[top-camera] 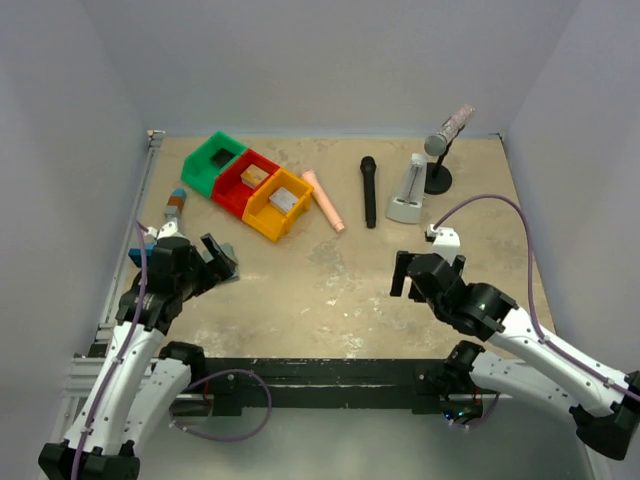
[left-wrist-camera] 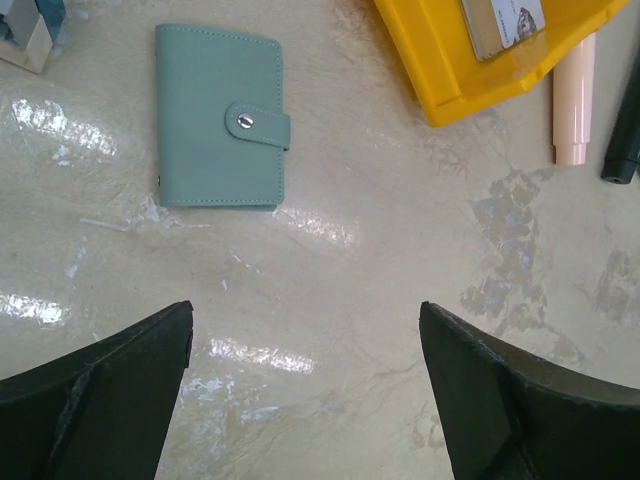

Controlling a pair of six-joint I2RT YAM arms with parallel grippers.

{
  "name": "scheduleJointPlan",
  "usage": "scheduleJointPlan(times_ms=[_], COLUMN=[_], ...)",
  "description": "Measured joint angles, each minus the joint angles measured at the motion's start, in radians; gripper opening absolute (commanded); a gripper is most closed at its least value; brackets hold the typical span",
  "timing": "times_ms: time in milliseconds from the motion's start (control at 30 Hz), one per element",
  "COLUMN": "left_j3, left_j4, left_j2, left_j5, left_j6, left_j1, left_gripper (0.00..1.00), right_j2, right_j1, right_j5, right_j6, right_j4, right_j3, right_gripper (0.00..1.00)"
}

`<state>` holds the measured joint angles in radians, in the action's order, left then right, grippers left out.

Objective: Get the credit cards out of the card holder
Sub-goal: Move the card holder to the center of the board.

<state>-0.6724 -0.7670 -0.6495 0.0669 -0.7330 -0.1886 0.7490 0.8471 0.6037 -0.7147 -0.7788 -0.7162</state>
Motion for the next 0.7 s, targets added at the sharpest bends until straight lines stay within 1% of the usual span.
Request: scheduleJointPlan(times_ms=[300, 600, 700], left_j3=[0.016, 0.038, 0.053], left_j4=[0.002, 0.029, 0.043], left_j2=[-0.019, -0.036, -0.069], left_j5=[-0.007, -0.034, -0.052], left_j6=[-0.009, -0.006, -0.008], left_j1=[-0.003, -0.002, -0.001], left_gripper=[1.0, 1.0, 1.0], right_j2=[-0.032, -0.052, -0.048], right_j1=[0.0, 0.0, 0.0], right_j5=[-0.119, -0.192, -0.22], right_j6=[0.026, 0.069, 0.081], right_j4=[0.045, 0.068, 0.087], right_j3=[0.019, 0.055, 0.071], right_gripper=[0.98, 0.98, 0.97])
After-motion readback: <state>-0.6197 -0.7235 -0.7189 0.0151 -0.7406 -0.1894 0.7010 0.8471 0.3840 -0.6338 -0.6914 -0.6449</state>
